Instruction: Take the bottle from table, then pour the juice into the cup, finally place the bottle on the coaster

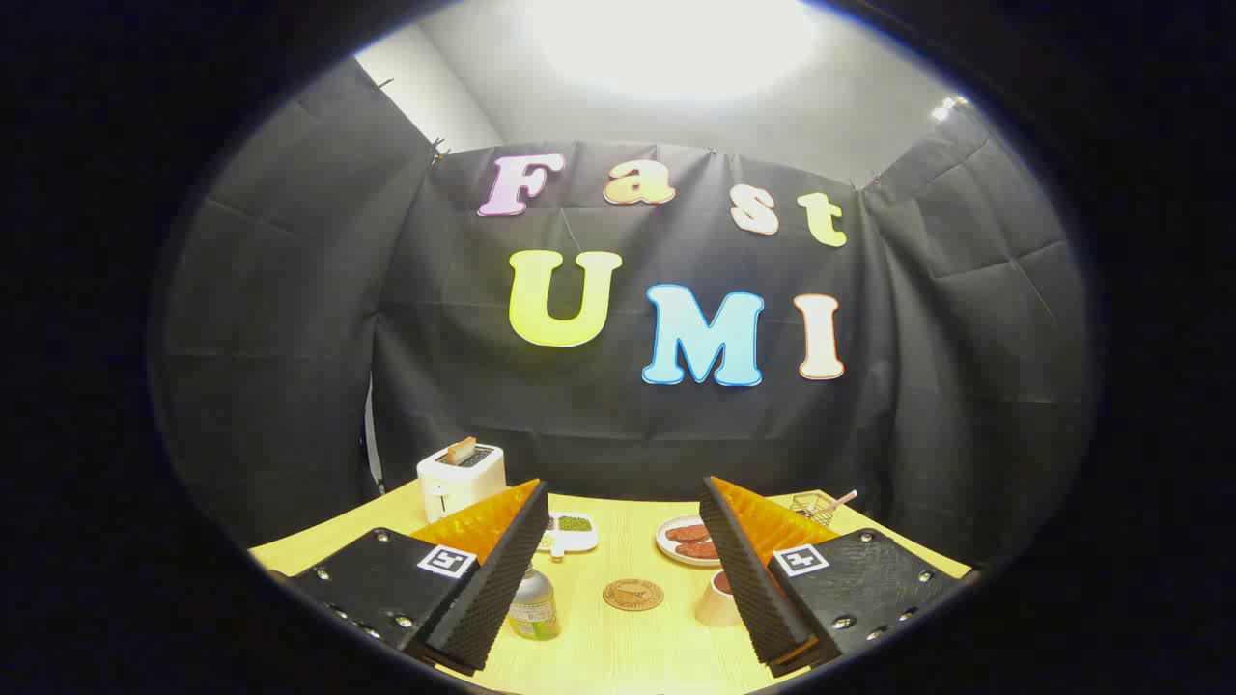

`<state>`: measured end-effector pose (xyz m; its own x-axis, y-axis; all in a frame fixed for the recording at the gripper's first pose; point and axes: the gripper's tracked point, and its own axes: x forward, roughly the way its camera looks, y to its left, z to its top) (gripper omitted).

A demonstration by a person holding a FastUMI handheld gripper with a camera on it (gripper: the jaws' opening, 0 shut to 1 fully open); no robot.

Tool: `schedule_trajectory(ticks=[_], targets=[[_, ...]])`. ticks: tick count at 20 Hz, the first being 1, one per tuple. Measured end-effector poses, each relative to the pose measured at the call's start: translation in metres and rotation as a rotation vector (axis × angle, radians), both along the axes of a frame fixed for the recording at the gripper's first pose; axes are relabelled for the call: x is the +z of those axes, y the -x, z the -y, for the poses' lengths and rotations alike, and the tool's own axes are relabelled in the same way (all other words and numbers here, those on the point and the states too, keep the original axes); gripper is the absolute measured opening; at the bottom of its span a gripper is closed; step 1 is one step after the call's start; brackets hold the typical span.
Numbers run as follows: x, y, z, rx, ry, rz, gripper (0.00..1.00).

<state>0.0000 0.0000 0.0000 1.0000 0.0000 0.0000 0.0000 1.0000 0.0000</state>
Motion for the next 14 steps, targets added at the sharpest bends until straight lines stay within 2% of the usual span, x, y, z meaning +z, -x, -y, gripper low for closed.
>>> schedule_trajectory(ticks=[14], targets=[[-0.013,-0.003,-0.018,0.041,-0.035,0.011,0.96]])
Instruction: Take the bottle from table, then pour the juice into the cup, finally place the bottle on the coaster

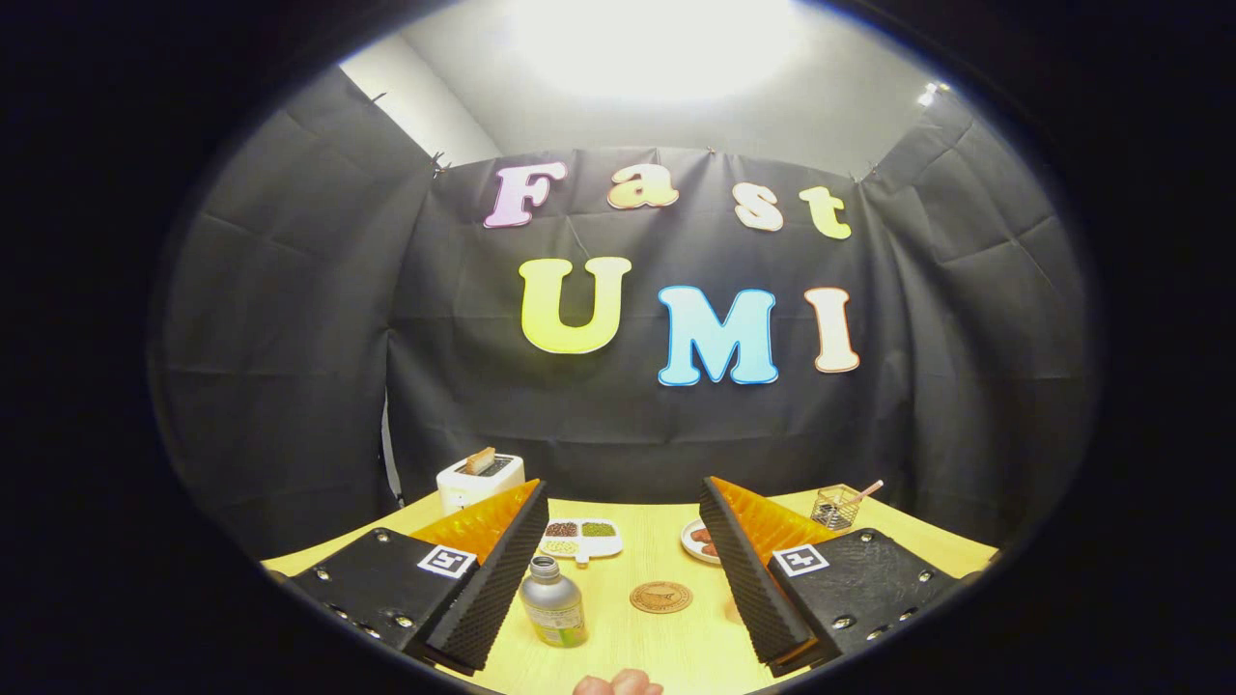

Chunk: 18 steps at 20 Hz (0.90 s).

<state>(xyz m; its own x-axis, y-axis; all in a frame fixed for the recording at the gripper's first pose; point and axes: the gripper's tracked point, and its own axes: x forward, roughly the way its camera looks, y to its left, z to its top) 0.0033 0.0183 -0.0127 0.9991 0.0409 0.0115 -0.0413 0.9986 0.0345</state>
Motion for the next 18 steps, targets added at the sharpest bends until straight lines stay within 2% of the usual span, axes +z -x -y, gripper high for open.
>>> schedule_trajectory(ticks=[2,5,12,18], targets=[[-0.004,0.000,-0.007,0.010,0.016,-0.003,0.96],[-0.011,-0.003,-0.017,0.036,-0.033,0.015,0.96],[-0.047,-0.020,-0.016,-0.050,-0.036,0.026,0.96],[-0.090,-0.040,-0.046,-0.010,-0.056,-0.003,0.96]])
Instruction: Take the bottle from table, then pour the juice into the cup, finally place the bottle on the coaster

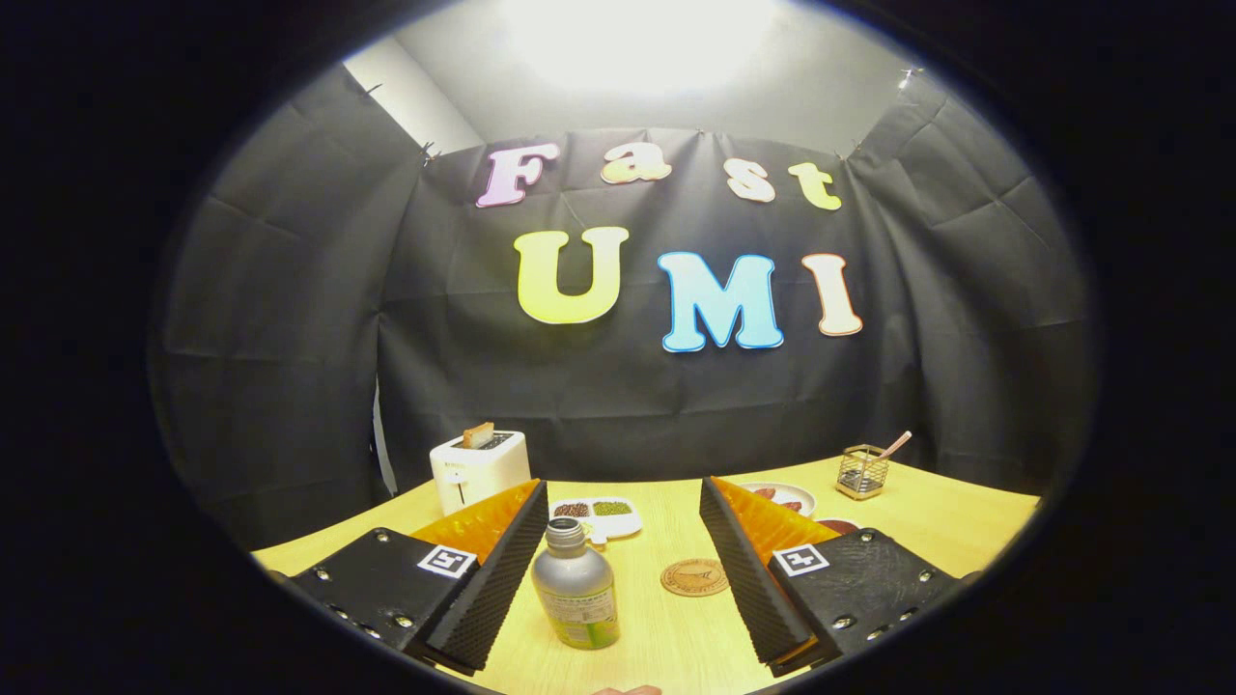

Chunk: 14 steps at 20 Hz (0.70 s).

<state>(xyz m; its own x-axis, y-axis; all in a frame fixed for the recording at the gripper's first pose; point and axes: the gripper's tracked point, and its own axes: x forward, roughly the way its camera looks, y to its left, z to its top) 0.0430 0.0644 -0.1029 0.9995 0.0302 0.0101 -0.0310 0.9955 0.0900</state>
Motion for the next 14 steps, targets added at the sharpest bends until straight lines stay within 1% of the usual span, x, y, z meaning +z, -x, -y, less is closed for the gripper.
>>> schedule_trajectory(ticks=[2,6,8,12,14], targets=[[-0.015,-0.008,-0.010,0.009,0.028,-0.001,0.96],[-0.047,-0.022,-0.026,0.032,0.069,-0.047,0.97],[-0.062,-0.028,-0.028,0.027,0.086,-0.067,0.96],[-0.081,-0.035,-0.039,0.039,0.153,-0.083,0.97],[-0.088,-0.038,-0.045,0.051,0.158,-0.087,0.97]])
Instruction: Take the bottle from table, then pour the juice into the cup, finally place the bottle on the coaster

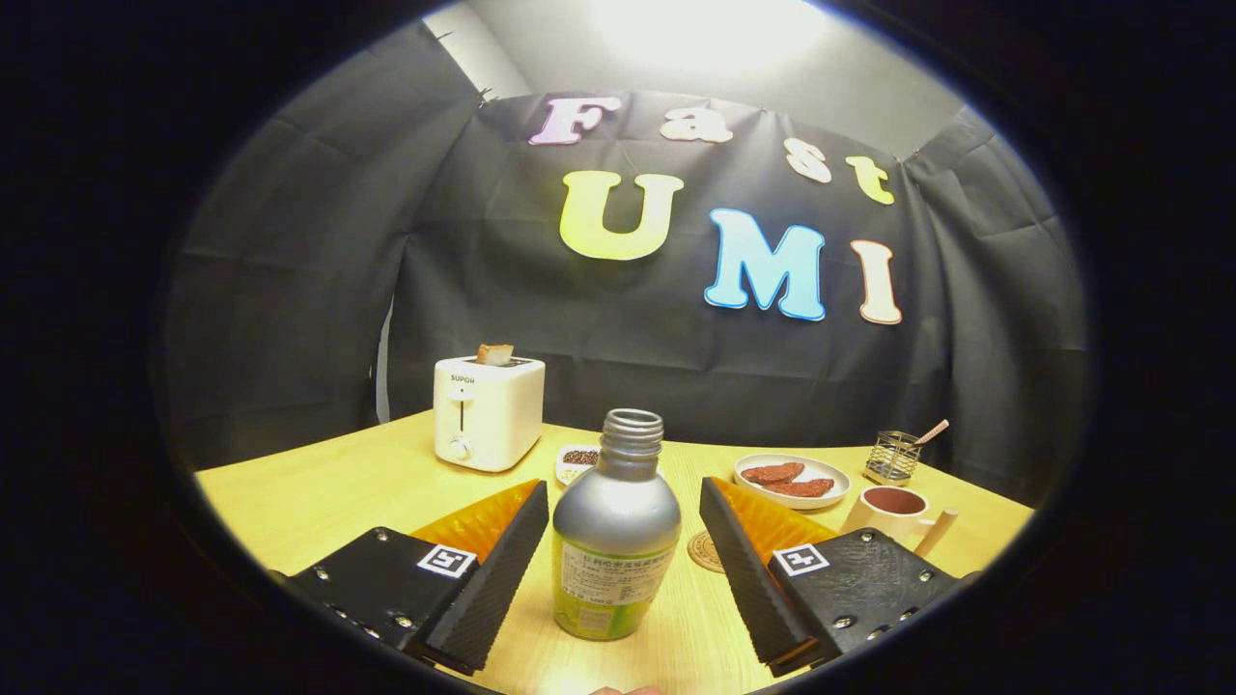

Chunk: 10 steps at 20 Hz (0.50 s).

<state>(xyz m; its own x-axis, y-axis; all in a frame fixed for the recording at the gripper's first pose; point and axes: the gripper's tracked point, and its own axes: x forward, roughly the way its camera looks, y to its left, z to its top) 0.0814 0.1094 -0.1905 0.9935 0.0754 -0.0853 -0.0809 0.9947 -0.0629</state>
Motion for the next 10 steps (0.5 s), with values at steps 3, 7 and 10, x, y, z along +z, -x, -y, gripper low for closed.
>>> schedule_trajectory(ticks=[3,7,10], targets=[[-0.006,-0.004,-0.001,0.001,-0.016,-0.007,0.96],[-0.016,-0.012,0.001,-0.003,-0.029,-0.029,0.97],[-0.027,-0.017,0.004,-0.011,-0.033,-0.048,0.97]])
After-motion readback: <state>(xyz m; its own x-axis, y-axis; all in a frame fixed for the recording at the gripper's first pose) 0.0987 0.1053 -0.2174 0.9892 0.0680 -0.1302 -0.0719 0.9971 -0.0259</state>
